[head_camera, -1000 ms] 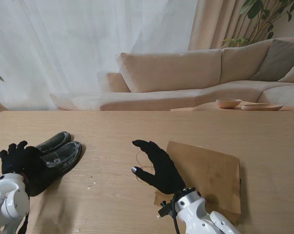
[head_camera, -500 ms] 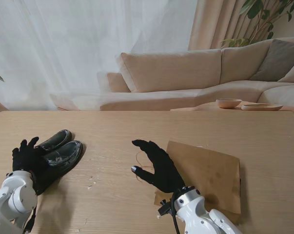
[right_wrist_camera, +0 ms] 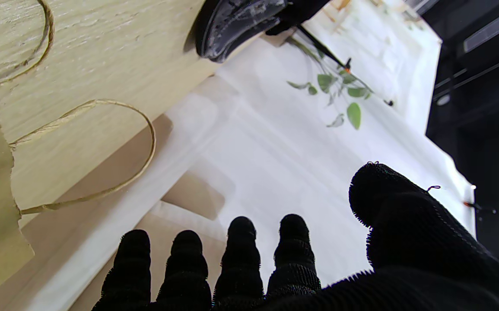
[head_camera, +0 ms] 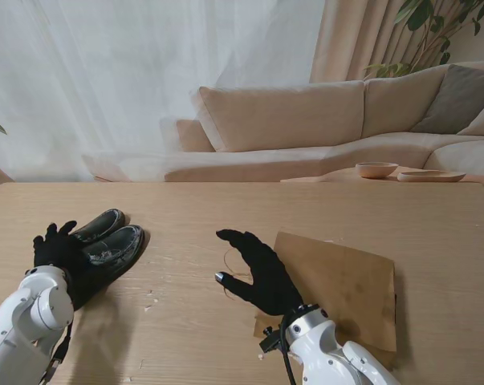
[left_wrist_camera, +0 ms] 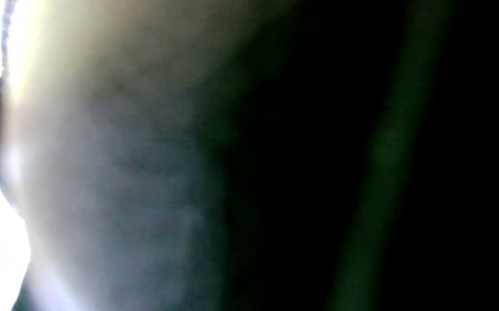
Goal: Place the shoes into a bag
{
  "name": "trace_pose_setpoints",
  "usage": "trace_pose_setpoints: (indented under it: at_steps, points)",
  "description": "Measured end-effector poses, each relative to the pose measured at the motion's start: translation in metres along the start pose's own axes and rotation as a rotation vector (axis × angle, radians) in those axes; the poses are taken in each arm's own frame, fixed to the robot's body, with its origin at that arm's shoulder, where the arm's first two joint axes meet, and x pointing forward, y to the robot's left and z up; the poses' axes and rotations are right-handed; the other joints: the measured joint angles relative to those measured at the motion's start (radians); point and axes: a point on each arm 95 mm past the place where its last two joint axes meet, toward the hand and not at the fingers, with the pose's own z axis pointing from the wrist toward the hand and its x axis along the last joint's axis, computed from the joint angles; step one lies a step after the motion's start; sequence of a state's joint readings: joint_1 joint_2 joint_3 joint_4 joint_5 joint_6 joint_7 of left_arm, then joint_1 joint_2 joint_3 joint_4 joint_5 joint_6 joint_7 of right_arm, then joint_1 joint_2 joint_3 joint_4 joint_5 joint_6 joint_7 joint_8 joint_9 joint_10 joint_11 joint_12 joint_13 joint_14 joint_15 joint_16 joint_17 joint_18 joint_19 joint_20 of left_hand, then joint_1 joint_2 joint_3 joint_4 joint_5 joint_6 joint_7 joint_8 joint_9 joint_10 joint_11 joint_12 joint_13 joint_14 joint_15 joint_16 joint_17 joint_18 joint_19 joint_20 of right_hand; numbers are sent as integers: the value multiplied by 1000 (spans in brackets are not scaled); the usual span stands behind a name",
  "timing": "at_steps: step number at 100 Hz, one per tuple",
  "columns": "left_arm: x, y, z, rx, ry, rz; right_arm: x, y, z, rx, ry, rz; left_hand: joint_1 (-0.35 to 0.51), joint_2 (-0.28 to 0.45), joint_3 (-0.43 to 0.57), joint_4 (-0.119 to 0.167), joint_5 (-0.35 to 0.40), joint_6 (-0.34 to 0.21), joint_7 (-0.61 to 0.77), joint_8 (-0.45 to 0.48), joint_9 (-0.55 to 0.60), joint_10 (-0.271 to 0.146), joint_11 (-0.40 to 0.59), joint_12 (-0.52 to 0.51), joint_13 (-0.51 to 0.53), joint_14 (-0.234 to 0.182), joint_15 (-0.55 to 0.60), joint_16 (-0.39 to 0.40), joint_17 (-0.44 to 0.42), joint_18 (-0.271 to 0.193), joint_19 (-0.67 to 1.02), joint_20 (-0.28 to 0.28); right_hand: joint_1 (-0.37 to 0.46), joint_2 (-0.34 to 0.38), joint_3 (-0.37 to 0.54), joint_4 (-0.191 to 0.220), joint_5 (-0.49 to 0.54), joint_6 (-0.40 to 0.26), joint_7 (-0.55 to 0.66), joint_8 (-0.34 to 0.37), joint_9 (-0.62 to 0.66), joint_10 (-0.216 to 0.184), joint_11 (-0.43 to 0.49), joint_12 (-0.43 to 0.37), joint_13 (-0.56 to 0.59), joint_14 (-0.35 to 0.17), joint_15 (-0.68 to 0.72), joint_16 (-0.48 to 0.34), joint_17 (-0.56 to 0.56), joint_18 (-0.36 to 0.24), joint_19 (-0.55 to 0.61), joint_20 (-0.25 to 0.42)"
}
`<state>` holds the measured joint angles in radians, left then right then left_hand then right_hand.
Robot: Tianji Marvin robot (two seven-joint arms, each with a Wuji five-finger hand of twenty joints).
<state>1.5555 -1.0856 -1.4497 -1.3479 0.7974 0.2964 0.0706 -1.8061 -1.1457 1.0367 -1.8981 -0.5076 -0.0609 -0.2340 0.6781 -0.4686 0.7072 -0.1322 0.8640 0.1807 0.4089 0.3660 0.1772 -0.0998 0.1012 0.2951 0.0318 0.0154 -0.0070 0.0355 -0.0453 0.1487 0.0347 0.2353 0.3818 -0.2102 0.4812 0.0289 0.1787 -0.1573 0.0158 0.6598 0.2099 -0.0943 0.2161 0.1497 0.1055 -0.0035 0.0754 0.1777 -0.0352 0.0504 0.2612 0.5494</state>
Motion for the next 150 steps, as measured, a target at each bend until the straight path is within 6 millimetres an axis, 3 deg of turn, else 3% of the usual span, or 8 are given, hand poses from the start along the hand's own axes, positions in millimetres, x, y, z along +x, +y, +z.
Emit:
trace_pose_setpoints:
  at_steps: [13,37,58,73,82,86,127,150]
  points:
    - [2,-2,1,-37,-19,-51,0,0,0,3,-2,-1,10,59,-66,0,0,54,-26,-12,23,0,55,-9,0,-5,0,0,0,0,0,-12,0,0,0,0,0,0,0,0,0,0,0,0,0,0,0,1,0,0,0,0]
    - [4,-5,2,-63,-27,-106,-1,0,1,7,-1,-2,11,78,-66,14,38,90,-52,-23,35,0,102,-24,0,-5,0,0,0,0,0,-25,0,0,0,0,0,0,0,0,0,0,-1,-1,0,0,0,4,0,1,0,0]
    - [9,-5,3,-76,-25,-71,-1,-1,1,9,0,-4,213,57,-143,9,-2,90,-38,39,32,3,75,-37,0,-5,0,0,0,0,0,-25,0,0,0,0,0,0,0,0,0,0,-2,-3,0,0,10,6,0,1,0,2]
    - [12,-2,5,-83,-10,-171,-1,-1,1,10,0,-5,424,105,-375,2,-52,90,-4,13,20,6,48,-10,0,-5,0,0,-16,-8,0,-25,0,0,0,0,0,0,0,0,0,0,-4,-4,0,0,12,6,0,1,1,2]
    - [16,2,5,-53,41,-298,-1,-1,1,12,0,-5,496,117,-443,2,-52,90,1,-20,20,9,55,0,0,-5,0,12,-16,-15,0,-25,0,0,0,0,0,0,0,0,0,0,-10,-4,0,0,12,10,0,1,1,2]
    - [19,4,5,-47,72,-325,-1,-1,1,13,0,-5,517,120,-483,15,-51,90,4,-25,20,10,64,0,0,-6,0,22,-16,-22,0,-25,0,0,0,0,0,0,0,0,0,0,-11,-4,0,0,12,10,0,1,1,2]
    - [33,13,-10,-56,308,-537,0,-3,3,29,5,-11,533,125,-505,24,-46,113,47,-27,22,11,87,11,0,-6,0,47,-14,-24,0,-25,0,0,0,0,0,0,0,1,0,0,-11,-4,0,0,13,11,0,1,1,2]
    - [39,2,-29,-101,428,-566,-2,-1,3,24,-18,-31,534,125,-505,24,-36,113,60,-28,24,11,91,11,0,-6,0,59,-14,-23,0,-25,0,0,0,0,0,0,0,1,0,0,-11,-4,0,0,15,12,0,1,1,2]
